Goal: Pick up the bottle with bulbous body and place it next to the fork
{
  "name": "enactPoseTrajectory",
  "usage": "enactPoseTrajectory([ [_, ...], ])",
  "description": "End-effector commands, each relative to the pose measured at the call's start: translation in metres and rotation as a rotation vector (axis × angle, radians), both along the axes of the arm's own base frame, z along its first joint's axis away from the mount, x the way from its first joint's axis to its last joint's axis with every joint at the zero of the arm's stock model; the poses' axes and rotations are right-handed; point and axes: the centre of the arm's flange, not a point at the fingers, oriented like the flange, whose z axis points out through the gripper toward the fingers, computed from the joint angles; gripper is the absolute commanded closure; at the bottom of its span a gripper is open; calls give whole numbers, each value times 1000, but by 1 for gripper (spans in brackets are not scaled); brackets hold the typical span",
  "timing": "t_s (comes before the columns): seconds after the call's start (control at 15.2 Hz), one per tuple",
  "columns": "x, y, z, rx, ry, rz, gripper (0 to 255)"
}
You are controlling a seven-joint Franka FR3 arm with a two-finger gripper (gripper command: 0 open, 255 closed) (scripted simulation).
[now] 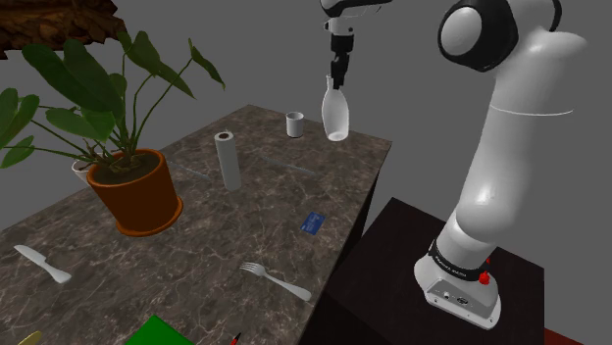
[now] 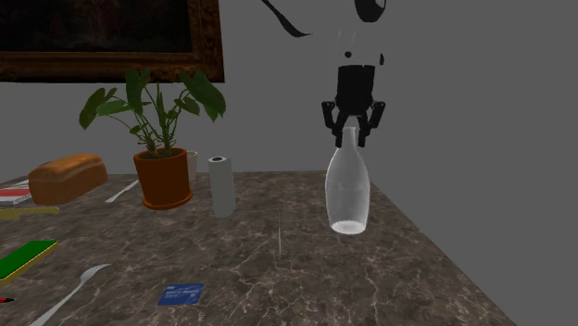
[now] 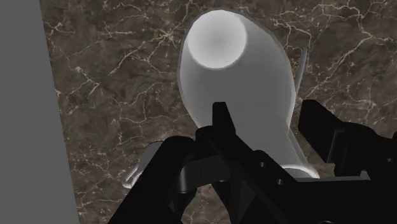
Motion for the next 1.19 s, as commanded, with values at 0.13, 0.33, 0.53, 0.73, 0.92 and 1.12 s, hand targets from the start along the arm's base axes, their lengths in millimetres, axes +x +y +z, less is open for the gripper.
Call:
enactPoseTrajectory([
  [0.13, -4, 50, -2, -1, 0, -1, 255],
  [0.33, -6, 90, -2, -1, 0, -1, 255],
  [0.53, -9, 130, -2, -1, 0, -1, 255],
  [0.73, -11, 169, -2, -1, 0, -1, 255],
  [0.92, -13, 209, -2, -1, 0, -1, 255],
  [1.12, -16, 248, -2, -1, 0, -1, 255],
])
